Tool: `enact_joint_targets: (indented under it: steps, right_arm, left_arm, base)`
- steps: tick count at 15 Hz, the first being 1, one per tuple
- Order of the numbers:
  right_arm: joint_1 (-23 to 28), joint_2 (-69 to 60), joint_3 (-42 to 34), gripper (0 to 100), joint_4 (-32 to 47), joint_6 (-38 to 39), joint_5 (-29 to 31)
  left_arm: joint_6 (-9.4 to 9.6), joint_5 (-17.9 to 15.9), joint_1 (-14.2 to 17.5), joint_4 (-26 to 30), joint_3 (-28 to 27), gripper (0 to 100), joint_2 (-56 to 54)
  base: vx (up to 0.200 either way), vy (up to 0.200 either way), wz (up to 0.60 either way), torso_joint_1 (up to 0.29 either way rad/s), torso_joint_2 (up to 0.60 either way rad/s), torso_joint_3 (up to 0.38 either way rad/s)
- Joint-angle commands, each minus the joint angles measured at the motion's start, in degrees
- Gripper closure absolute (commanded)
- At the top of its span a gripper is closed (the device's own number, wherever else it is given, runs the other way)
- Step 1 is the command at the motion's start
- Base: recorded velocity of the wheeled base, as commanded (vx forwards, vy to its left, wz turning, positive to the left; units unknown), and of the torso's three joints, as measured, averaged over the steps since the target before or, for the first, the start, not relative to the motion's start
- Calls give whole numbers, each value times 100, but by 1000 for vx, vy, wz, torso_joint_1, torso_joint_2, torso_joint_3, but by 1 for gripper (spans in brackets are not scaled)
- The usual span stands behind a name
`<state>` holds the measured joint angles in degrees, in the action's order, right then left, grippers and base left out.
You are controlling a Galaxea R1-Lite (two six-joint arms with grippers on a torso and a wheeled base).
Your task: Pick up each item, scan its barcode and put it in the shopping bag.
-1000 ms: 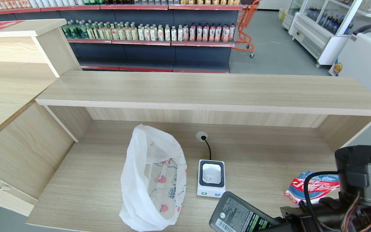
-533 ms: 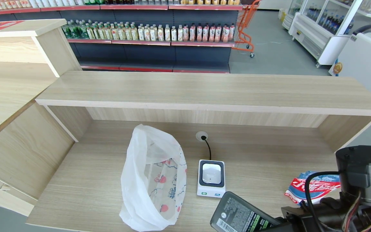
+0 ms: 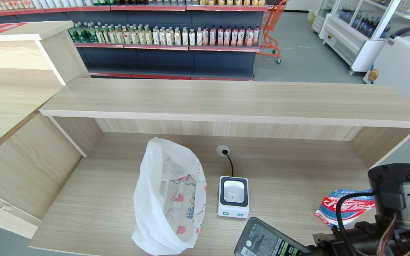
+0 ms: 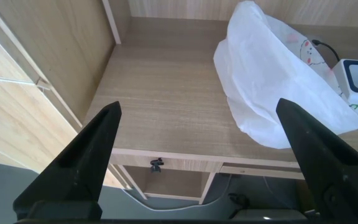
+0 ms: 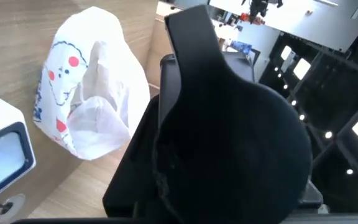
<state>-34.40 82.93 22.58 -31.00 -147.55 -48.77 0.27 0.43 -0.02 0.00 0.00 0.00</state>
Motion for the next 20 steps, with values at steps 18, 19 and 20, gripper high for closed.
enact_joint_targets:
  steps: [18, 19, 20]
  right_arm:
    - [1586, 461, 634, 100, 33, 16390, 2504]
    - [1410, 847, 704, 100, -169, 16592, 2715]
    - [1208, 1225, 836, 100, -372, 16874, 2900]
  left_arm:
    - [8, 1, 2, 0, 0, 0, 9]
    - [0, 1, -6, 0, 0, 0, 9]
    - [8, 1, -6, 0, 0, 0, 9]
  base:
    - [0, 0, 0, 0, 0, 0]
    - [0, 0, 0, 0, 0, 0]
    - [0, 0, 0, 0, 0, 0]
